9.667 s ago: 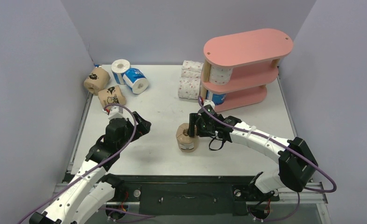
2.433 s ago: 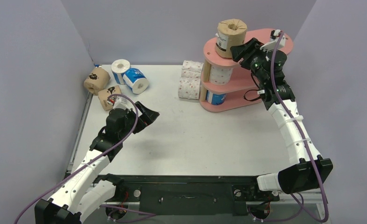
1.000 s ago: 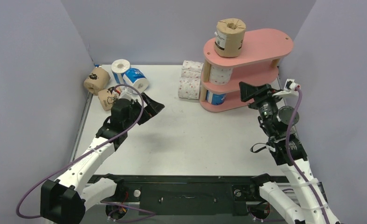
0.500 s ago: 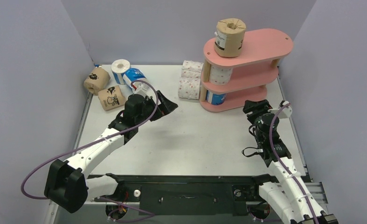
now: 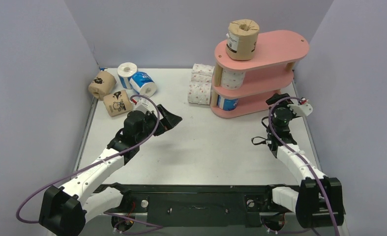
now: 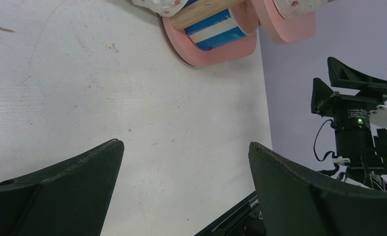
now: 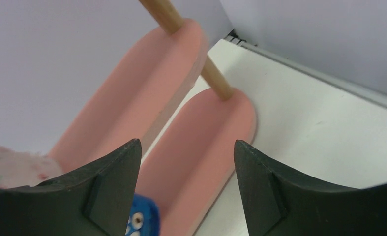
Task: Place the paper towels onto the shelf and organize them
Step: Adjust the shelf at the center of the board.
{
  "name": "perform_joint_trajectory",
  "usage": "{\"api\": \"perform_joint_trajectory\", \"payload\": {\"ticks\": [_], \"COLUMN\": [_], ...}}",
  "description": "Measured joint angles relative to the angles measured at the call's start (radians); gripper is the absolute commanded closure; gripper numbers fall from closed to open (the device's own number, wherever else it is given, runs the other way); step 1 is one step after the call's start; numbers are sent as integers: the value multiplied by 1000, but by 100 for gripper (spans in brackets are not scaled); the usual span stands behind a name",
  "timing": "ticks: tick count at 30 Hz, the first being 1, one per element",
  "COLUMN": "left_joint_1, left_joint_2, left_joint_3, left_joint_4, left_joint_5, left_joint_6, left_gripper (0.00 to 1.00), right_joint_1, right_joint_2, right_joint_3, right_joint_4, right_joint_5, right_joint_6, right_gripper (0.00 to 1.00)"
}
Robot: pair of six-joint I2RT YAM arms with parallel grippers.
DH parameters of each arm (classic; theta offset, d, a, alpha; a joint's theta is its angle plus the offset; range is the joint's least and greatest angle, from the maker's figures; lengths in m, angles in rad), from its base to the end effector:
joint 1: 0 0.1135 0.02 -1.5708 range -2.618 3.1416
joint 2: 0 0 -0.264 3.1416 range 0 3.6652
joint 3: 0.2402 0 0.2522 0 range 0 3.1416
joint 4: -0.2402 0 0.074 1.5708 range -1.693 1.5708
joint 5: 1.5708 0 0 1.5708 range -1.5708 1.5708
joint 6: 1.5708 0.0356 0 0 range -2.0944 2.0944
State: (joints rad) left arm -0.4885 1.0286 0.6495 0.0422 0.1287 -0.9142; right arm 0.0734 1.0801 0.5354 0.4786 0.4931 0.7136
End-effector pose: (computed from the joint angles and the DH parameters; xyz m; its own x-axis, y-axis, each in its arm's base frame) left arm 0.2069 -0.1151 0.2686 -0.6316 -0.5539 -0.5425 0.1182 0.6227 -0.7734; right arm 0.2419 0.0009 0.2638 0.2163 0.5940 -0.7748 0.3504 0.6935 0.6295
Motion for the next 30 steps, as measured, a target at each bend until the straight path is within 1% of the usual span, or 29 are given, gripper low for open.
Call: {"api": "perform_joint_trajectory", "payload": {"ticks": [4,11,14,18,23,26,30], "left_joint_1": [8,27,29,32,34,34,34], "left_joint_2": [-19,-38,-39,-38,-27,-11,11], "left_joint_3": [-4,-4,-5,-11,-11,-11,-11], "left_joint_4": [-1,-5,-8,-10,-16,-16,-17], "left_joint_5": [6,8,8,8,8,11,15], "left_joint_6": [1,9,10,13,19,20,20], "left_gripper": [1,1,1,1,1,1,1], "right_joint_1": [-36,-60,-83,-129,-147,-147,-161], "right_joint_2": [142,319,401,478,530,541,569], "right_joint_3": [20,105,149,188,255,267,294], "right_joint_4": [141,401,466,483,459,455,444], "right_joint_5": [13,14,-6,-34,-4,7,-30], "right_joint_6": [-120,-328,-394,-451,-487,-495,-496], "right_gripper": [32,30,30,23,23,18,17]}}
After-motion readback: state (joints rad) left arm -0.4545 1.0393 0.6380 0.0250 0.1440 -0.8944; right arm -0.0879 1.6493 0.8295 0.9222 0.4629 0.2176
